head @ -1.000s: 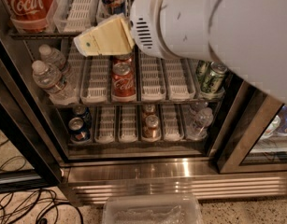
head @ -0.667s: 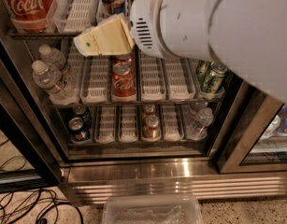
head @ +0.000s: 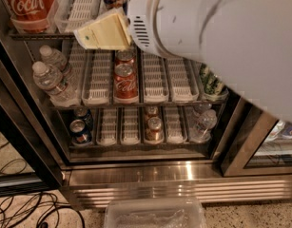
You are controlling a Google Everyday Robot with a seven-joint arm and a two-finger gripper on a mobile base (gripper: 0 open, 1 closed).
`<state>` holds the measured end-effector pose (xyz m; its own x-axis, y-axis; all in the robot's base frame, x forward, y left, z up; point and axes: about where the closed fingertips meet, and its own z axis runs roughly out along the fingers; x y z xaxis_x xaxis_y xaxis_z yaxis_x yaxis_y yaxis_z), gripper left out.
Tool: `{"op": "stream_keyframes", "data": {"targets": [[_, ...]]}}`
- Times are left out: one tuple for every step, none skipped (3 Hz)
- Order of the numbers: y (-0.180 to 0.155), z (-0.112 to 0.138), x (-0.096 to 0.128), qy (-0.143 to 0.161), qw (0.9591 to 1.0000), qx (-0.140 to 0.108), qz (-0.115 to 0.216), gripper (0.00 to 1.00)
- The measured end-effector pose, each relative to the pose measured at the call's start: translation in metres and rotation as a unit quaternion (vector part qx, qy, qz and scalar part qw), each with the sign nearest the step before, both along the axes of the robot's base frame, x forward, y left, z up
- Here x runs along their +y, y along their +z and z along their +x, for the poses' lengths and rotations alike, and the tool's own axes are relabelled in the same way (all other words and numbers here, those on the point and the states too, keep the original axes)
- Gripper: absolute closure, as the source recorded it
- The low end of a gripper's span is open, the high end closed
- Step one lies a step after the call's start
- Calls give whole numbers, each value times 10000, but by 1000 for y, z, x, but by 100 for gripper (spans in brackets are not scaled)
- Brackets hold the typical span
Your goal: Pick redbull can from top shelf of fridge
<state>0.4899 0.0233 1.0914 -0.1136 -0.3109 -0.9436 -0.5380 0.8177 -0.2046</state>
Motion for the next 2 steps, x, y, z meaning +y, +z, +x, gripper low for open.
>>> {"op": "stream_keyframes", "data": {"targets": [[11,1,2,-8,9998,-213,32,0],[11,1,2,-9,9998,-214,33,0]]}}
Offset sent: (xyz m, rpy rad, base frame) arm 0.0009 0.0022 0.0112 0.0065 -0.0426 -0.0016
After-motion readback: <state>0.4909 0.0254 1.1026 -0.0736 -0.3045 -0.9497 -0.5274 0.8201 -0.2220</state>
